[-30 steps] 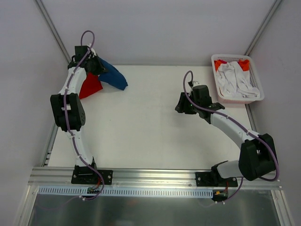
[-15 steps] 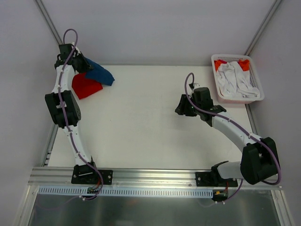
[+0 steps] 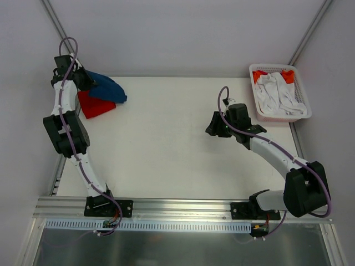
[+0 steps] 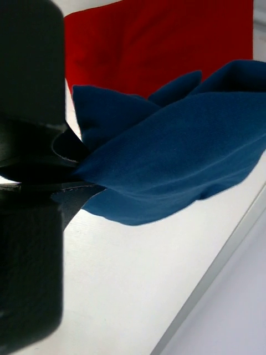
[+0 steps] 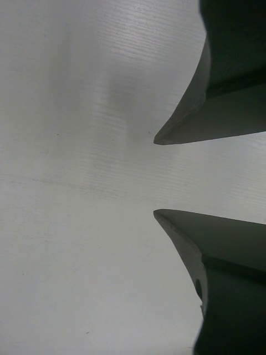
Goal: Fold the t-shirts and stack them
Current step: Put the neatly folded tshirt into the corner of the board with the left arm
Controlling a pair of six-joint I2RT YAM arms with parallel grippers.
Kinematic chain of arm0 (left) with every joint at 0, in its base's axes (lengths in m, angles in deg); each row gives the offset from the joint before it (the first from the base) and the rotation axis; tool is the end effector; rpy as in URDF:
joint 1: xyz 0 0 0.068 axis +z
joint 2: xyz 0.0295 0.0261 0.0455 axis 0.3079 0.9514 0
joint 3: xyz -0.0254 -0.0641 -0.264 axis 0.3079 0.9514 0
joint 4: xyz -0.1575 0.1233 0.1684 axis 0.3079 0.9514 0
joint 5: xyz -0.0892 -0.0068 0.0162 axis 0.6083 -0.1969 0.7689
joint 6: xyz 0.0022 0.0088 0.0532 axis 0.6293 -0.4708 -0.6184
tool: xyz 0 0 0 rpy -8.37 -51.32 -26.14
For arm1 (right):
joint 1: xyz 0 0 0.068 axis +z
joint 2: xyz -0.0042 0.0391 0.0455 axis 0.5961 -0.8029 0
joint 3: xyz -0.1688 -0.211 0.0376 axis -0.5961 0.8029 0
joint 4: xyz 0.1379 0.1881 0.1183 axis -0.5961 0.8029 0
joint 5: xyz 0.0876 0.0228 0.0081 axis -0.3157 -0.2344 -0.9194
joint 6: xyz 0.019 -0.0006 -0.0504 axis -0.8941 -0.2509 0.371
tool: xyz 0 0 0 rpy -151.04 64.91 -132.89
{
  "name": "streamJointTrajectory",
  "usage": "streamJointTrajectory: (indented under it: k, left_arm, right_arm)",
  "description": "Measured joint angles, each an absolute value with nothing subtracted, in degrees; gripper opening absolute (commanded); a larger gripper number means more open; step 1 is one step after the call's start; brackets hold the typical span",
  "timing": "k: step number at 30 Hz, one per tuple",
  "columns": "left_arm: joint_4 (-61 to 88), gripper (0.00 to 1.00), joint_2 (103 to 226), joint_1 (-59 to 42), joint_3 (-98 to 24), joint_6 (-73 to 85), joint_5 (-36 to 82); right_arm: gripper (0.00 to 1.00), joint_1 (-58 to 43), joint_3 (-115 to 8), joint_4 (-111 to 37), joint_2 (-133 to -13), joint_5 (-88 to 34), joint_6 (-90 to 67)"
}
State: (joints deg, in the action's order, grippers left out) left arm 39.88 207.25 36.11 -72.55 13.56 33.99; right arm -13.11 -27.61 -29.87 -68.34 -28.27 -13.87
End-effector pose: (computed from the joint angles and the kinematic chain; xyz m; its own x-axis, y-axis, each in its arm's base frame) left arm 0.4650 0.1403 0.3005 -0.4954 -0.4838 -0.7215 -0.2069 0.8724 -0.4429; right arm 0.2683 0.1225 0.2534 -0.5880 -0.0839 -0.8045 -0.4232 0.8795 0.2176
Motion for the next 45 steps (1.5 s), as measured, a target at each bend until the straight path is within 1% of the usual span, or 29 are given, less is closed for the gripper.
streamJointTrajectory:
  k: [9,12,18,23,30,32,33,36,38,39,40,42,43,45]
  left_arm:
    - [40.7,0.00,200.6,38.3,-72.5,13.3,33.1]
    - [40.2,0.00,199.3,38.8,-70.6,13.3,32.3]
    - [41.0,0.00,199.7,40.3,-64.4,13.3,30.6]
    - [41.3,0.00,199.9,41.5,-62.1,13.5,28.4]
    - [41.9,0.01,200.5,43.4,-60.3,14.7,21.7]
    - [42.0,0.08,201.2,43.8,-60.3,14.7,20.1]
    - [42.0,0.18,201.6,43.9,-60.3,14.7,19.6]
    - [42.4,0.24,203.4,43.9,-60.7,14.6,17.6]
    - [42.6,0.36,205.1,43.9,-61.1,14.6,15.8]
    - [42.7,0.43,205.6,43.9,-61.3,14.5,15.4]
    - [43.0,0.67,206.6,44.1,-61.8,14.3,14.9]
    - [43.2,0.89,208.1,44.3,-62.8,13.8,14.1]
    - [43.3,0.98,208.8,44.3,-63.1,13.8,13.9]
    - [43.4,0.99,209.6,44.3,-63.4,13.6,13.7]
  right_arm:
    - [0.53,-12.8,-27.4,-30.7,-68.4,-28.8,-14.7]
    - [0.53,-12.7,-27.4,-30.7,-68.4,-28.8,-14.8]
    - [0.54,-12.7,-26.4,-31.1,-68.3,-28.8,-14.8]
    - [0.54,-12.6,-26.1,-31.1,-68.3,-28.8,-14.8]
    - [0.53,-12.6,-26.1,-31.1,-68.3,-28.8,-14.7]
    - [0.54,-12.6,-26.1,-31.1,-68.1,-28.8,-14.7]
    - [0.54,-12.7,-26.1,-31.0,-68.0,-28.8,-14.7]
    - [0.54,-12.7,-26.1,-31.0,-67.4,-28.8,-14.7]
    - [0.54,-12.7,-26.1,-31.0,-67.2,-28.8,-14.7]
    - [0.53,-12.7,-26.1,-30.9,-67.2,-28.8,-14.7]
    - [0.54,-12.7,-26.1,-30.9,-67.1,-28.8,-14.7]
    - [0.54,-12.7,-26.1,-30.6,-67.0,-28.8,-14.6]
    - [0.53,-12.7,-26.1,-30.5,-67.0,-28.8,-14.6]
    - [0.54,-12.7,-26.1,-30.3,-67.0,-28.8,-14.5]
